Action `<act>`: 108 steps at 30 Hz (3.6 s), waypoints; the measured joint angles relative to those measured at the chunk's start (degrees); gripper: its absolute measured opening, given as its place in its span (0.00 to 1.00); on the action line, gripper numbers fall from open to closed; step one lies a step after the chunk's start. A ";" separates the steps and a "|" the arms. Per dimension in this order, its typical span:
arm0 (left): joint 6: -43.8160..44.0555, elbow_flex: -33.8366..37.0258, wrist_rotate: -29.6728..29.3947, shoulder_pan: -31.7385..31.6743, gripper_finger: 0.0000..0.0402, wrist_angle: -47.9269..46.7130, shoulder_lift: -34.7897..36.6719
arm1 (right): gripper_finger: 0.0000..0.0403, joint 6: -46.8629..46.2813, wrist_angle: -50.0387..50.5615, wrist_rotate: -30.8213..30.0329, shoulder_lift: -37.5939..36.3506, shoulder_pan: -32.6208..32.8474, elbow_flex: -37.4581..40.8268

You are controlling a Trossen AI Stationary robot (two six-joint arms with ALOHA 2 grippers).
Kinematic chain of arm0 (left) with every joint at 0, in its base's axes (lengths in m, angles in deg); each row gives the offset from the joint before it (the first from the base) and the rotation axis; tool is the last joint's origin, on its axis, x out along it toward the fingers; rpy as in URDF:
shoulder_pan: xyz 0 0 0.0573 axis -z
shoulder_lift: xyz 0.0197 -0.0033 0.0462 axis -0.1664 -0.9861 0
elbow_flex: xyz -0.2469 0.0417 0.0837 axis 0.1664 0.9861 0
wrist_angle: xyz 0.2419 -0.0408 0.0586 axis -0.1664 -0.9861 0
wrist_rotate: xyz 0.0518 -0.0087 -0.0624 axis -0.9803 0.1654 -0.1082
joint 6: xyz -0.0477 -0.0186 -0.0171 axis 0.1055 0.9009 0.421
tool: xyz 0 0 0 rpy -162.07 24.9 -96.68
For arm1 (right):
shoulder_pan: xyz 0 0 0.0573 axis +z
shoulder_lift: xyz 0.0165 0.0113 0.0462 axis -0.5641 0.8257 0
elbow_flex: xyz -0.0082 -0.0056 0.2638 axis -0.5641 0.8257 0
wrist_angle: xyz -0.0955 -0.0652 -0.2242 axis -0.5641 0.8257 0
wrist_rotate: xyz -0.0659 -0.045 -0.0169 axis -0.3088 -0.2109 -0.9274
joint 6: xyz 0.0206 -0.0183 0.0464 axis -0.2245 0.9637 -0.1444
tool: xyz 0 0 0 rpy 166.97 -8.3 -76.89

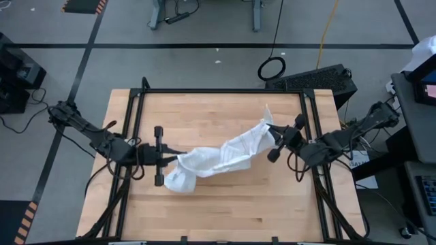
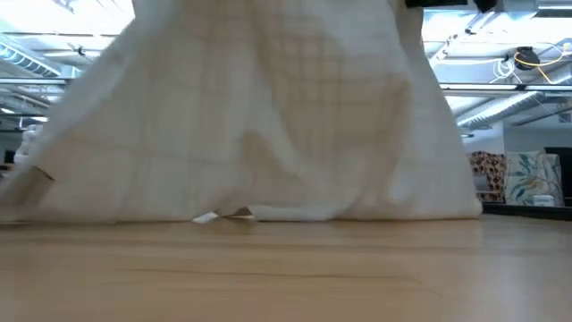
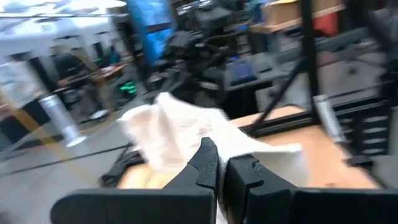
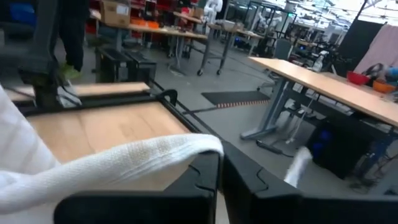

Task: Roll towel
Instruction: Fold the white towel

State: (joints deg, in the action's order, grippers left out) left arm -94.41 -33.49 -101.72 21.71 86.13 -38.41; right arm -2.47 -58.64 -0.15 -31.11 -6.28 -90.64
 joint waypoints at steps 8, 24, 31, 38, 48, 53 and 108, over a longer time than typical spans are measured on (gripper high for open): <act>4.53 0.00 -7.35 -2.52 0.02 -7.56 0.44 | 0.02 -10.52 10.12 1.57 7.07 0.05 0.02; 19.98 3.41 -6.71 -10.64 0.02 -19.18 -1.28 | 0.16 -26.97 17.45 17.09 22.00 0.10 0.07; 20.67 3.41 -6.56 -13.39 0.02 -19.15 -3.86 | 0.33 -22.59 13.26 21.66 20.61 0.17 0.07; 21.14 3.41 -5.16 -15.72 0.02 -19.14 -7.07 | 0.47 -11.40 -1.44 27.38 21.23 0.71 0.04; 21.22 3.41 -4.71 -17.77 0.02 -18.65 -9.62 | 0.54 -10.63 -5.01 19.31 27.88 0.70 0.04; 21.22 3.41 -3.56 -17.73 0.02 -18.67 -9.62 | 0.51 -30.06 16.01 13.96 27.34 -0.29 0.09; 23.25 3.43 -1.01 -19.28 0.02 -18.89 -9.97 | 0.01 2.84 21.72 21.62 46.77 -1.88 -29.00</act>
State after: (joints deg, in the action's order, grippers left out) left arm -71.16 -30.05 -102.73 2.43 67.24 -48.38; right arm 0.37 -36.92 21.47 15.66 -8.16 -119.64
